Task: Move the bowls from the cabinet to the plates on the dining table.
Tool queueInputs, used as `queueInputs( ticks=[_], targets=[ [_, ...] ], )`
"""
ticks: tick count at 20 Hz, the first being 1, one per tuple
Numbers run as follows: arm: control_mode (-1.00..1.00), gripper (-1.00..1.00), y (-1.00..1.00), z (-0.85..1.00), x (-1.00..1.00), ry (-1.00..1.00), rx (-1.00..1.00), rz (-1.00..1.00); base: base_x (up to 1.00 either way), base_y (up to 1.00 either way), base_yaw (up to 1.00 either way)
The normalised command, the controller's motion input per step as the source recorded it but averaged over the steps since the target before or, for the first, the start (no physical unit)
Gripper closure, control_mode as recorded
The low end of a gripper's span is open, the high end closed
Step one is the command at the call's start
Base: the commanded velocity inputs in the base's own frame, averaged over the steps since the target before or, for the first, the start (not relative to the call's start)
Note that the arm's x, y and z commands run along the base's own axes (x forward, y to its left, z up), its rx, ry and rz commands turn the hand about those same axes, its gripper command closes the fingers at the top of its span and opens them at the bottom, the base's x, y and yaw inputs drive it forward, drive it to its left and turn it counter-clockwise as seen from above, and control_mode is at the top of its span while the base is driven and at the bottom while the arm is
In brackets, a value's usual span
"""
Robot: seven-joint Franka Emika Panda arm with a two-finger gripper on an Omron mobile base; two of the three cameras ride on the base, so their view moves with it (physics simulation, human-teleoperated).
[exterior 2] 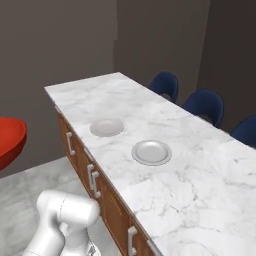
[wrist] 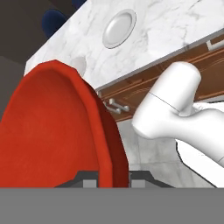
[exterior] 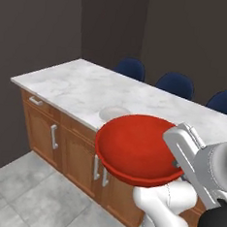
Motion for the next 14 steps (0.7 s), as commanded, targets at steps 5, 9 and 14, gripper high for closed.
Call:
queueInputs(
  ticks=[5,9,14],
  targets=[
    [1.00,1.00,0.00,0.00,0.00,0.00,0.00,0.00,0.00,0.00,-0.25],
    [1.00,1.00,0.00,0.00,0.00,0.00,0.00,0.00,0.00,0.01,-0.25],
    [1.00,1.00,0.00,0.00,0.00,0.00,0.00,0.00,-0.02,0.45,-0.07]
  ],
)
